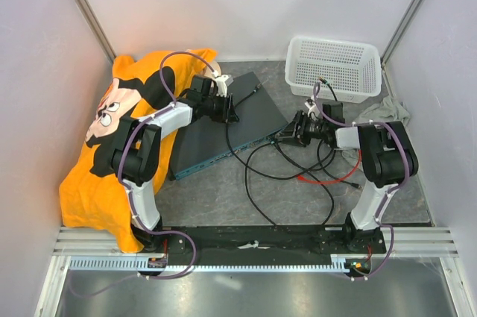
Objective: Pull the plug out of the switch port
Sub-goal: Place the connector at the center of the board, then pull the connector from the switch port, then place the connector at the center of the board, then pull the connector from the switch port.
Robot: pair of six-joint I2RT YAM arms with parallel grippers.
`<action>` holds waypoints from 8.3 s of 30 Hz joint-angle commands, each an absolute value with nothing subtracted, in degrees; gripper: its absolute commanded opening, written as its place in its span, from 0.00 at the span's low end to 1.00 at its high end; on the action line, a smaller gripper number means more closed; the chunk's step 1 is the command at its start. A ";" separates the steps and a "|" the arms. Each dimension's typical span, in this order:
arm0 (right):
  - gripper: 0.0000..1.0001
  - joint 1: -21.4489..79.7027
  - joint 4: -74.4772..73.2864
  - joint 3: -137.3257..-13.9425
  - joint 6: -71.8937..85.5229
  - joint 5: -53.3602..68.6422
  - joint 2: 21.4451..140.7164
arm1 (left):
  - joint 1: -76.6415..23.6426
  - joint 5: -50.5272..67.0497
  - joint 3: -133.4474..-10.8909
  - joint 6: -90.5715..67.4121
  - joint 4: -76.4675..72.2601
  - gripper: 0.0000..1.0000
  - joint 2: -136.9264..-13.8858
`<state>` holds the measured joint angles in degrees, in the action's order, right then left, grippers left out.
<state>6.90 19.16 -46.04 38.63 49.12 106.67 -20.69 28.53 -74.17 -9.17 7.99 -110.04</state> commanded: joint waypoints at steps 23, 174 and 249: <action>0.61 11.69 11.53 -45.97 26.39 36.58 103.98 | -20.21 27.77 -70.49 -9.05 5.89 0.39 -106.96; 0.83 -1.15 -20.57 -80.51 7.90 48.51 100.09 | -19.95 31.56 -74.00 -5.55 7.82 0.39 -102.39; 0.45 10.81 36.65 -47.20 53.17 52.38 117.51 | -20.04 26.10 -65.65 -4.40 8.09 0.39 -106.96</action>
<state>10.57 34.39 -46.52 53.12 52.69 116.90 -20.25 29.61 -65.95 -6.68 6.48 -105.65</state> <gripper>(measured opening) 0.455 0.385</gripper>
